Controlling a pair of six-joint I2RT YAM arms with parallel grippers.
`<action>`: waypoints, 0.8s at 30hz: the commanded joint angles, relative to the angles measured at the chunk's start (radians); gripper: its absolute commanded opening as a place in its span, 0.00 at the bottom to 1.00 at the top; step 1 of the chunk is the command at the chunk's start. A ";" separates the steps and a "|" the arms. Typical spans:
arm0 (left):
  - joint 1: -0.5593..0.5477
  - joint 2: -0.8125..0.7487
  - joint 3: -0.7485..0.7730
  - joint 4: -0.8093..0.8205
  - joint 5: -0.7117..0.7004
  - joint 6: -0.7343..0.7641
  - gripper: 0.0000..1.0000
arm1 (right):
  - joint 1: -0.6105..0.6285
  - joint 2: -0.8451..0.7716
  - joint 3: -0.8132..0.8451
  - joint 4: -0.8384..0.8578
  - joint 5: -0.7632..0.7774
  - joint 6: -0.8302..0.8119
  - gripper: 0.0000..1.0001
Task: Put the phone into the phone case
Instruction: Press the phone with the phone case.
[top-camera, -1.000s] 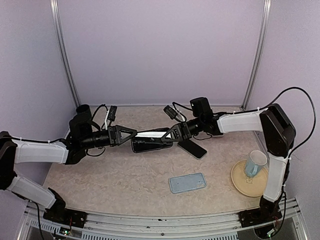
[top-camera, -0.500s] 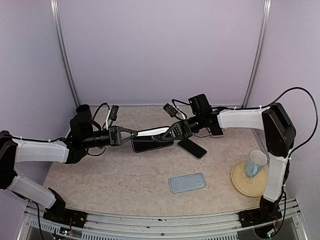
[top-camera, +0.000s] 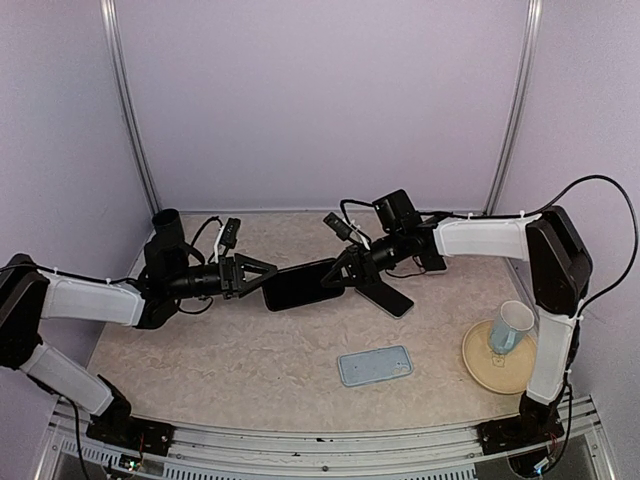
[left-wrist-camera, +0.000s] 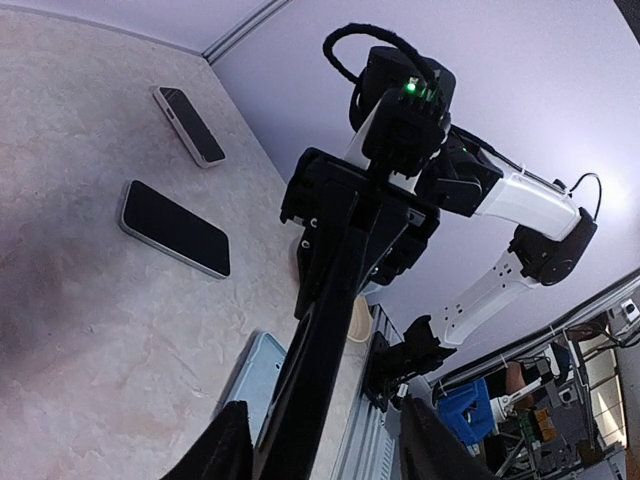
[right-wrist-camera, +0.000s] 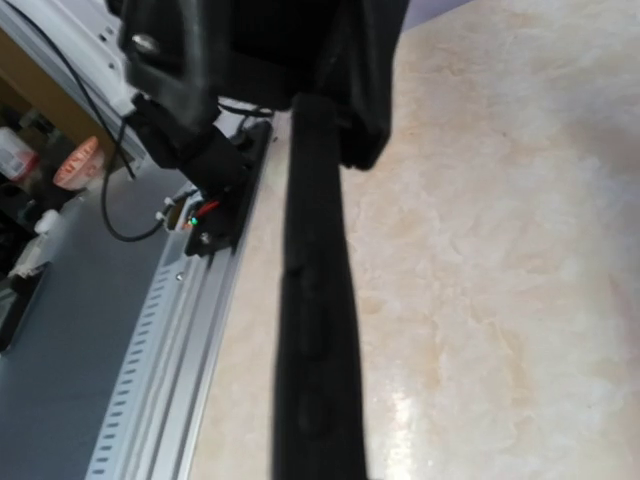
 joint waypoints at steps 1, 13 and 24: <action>-0.054 0.004 0.026 0.092 0.039 -0.018 0.54 | 0.010 -0.052 -0.015 0.044 0.089 -0.012 0.00; -0.129 0.007 0.043 0.021 0.008 0.120 0.57 | 0.009 -0.073 -0.040 0.236 -0.079 0.215 0.00; -0.133 -0.006 0.040 -0.015 -0.013 0.167 0.14 | 0.002 -0.092 -0.048 0.280 -0.089 0.248 0.00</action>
